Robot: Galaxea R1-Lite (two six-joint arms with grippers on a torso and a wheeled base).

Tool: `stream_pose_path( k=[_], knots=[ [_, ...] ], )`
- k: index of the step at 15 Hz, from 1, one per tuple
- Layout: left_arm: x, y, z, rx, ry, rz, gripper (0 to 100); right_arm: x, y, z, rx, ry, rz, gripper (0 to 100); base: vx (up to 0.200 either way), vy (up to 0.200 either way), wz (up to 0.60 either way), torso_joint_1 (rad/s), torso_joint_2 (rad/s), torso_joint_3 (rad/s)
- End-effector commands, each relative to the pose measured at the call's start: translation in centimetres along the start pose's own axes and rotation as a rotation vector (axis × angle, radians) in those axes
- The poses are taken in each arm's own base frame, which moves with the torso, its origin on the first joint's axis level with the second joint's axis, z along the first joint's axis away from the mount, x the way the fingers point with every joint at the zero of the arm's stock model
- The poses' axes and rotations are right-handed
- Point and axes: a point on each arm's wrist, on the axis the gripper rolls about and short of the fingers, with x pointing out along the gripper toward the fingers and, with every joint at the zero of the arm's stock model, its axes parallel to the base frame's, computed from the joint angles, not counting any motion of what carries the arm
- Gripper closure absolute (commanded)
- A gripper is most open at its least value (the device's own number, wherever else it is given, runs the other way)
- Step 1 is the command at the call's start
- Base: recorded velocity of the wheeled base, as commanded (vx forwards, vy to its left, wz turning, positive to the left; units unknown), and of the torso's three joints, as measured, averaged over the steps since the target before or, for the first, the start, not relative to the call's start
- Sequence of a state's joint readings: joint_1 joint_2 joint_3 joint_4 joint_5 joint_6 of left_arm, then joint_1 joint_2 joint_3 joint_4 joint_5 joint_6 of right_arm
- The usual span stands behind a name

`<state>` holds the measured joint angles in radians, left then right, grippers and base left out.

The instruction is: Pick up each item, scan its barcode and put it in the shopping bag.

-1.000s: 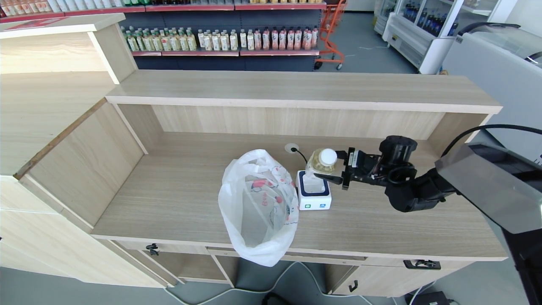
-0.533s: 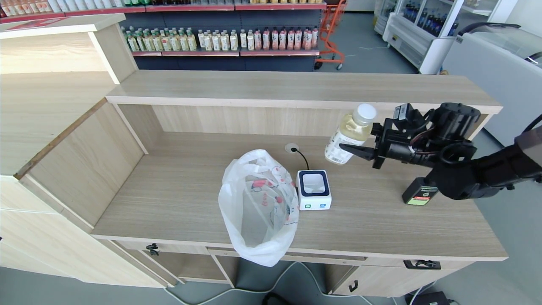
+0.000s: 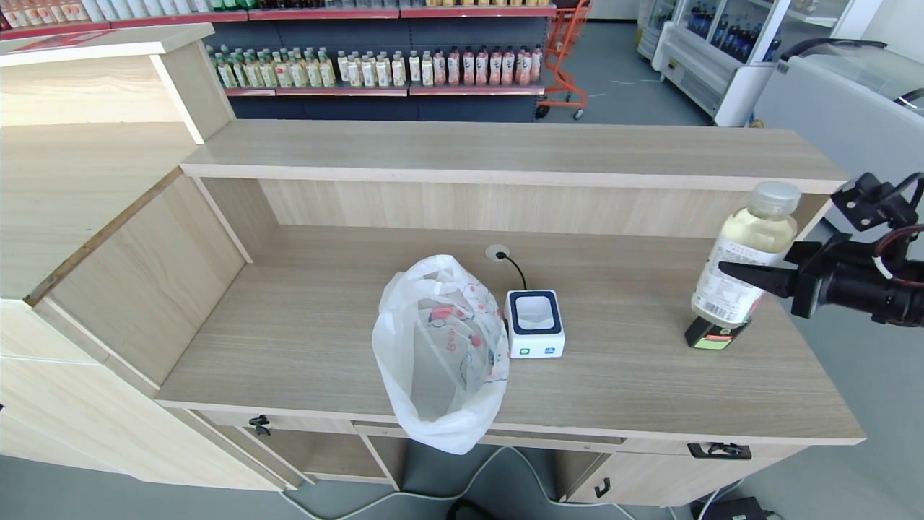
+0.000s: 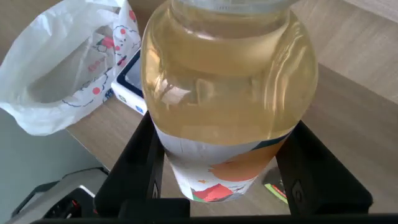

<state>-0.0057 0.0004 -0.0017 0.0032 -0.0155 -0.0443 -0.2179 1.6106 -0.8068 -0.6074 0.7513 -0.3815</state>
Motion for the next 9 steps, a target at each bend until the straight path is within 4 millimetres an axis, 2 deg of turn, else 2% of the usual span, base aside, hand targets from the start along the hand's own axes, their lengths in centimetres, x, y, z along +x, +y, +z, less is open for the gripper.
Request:
stream_pose_path(
  k=[1,3,7,9],
  knots=[
    [0.0,0.0,0.0,0.000,0.000,0.000,0,-3.6,-0.2,1.1,-0.013,0.001,-0.107,100,0.000,0.000,0.00,0.000,0.00,0.000],
    [0.0,0.0,0.0,0.000,0.000,0.000,0,-4.5,-0.4,0.8,-0.023,0.017,-0.144,100,0.000,0.000,0.00,0.000,0.00,0.000],
    [0.0,0.0,0.0,0.000,0.000,0.000,0,-5.9,-1.1,0.8,-0.159,0.102,-0.335,100,0.000,0.000,0.00,0.000,0.00,0.000],
    [0.0,0.0,0.0,0.000,0.000,0.000,0,-6.5,-1.2,1.0,-0.218,0.106,-0.359,100,0.000,0.000,0.00,0.000,0.00,0.000]
  ],
)
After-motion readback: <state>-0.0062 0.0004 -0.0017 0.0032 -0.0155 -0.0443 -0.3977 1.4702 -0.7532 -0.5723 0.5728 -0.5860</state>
